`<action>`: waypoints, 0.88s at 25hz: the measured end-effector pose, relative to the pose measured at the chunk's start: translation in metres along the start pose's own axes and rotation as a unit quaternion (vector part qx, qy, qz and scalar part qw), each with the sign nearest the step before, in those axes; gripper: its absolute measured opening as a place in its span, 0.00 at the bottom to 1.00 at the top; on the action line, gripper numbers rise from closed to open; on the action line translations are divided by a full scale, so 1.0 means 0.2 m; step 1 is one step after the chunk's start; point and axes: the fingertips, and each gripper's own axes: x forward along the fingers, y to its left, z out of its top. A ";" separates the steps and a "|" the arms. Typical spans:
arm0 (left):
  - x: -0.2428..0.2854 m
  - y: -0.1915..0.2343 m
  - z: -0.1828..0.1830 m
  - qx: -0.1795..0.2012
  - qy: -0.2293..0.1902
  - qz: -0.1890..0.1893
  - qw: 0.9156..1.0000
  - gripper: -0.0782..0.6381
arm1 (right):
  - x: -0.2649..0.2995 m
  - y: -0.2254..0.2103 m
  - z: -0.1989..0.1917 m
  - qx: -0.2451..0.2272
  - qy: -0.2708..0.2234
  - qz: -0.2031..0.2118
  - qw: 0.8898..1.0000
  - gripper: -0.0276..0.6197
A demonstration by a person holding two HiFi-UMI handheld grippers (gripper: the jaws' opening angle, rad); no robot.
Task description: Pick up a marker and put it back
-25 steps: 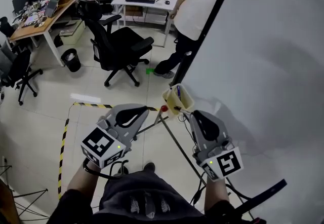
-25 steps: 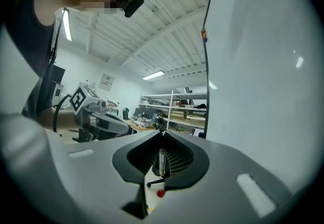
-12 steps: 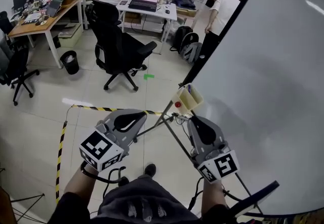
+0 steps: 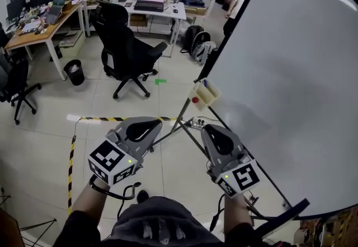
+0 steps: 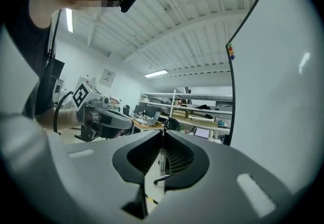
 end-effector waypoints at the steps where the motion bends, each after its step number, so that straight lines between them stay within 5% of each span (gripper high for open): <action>1: -0.01 -0.04 0.00 0.002 0.001 -0.001 1.000 0.12 | -0.03 0.02 0.00 0.000 -0.003 0.000 1.000 0.09; 16: -0.01 -0.91 -0.06 0.007 0.016 0.024 1.000 0.12 | -0.81 0.20 -0.08 0.014 -0.001 0.051 0.999 0.09; 22: -0.14 -1.10 -0.09 0.006 0.036 0.050 0.998 0.12 | -0.97 0.29 -0.07 0.028 -0.009 0.070 0.997 0.09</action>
